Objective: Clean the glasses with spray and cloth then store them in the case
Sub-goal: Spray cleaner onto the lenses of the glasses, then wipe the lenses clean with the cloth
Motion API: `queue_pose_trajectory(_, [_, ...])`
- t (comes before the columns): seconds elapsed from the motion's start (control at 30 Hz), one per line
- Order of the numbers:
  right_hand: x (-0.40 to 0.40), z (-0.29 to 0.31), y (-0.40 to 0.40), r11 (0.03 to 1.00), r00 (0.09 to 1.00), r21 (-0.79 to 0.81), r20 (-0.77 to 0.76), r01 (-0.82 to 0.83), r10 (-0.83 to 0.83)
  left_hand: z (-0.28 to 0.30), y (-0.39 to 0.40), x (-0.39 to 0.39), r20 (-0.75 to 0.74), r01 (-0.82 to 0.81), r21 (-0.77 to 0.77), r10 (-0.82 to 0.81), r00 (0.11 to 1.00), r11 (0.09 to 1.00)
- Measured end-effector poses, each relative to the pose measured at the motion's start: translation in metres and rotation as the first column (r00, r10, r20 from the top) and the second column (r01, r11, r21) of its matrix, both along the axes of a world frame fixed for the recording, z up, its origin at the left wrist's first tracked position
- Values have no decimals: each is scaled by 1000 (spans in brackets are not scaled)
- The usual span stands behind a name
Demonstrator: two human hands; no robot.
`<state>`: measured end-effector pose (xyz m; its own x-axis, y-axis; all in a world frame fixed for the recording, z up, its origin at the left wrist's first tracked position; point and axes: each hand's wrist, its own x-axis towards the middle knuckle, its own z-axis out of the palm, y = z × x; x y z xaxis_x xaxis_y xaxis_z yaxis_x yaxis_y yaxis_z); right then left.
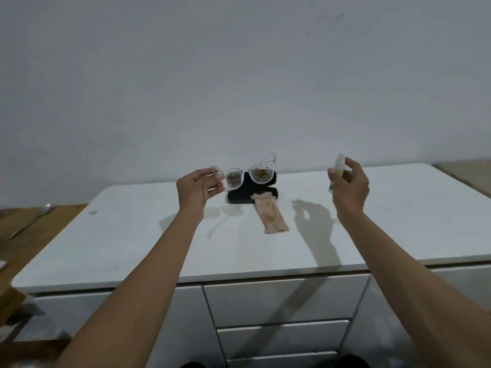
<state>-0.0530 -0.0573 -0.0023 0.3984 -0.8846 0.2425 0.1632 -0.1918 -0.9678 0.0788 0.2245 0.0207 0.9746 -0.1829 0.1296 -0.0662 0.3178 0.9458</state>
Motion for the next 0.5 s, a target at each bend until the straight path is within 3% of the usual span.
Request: queue_pose_trajectory(0.5, [-61, -44, -56, 984, 977, 56, -139, 168, -159, -16, -76, -28, -18, 141, 28, -140, 990, 990])
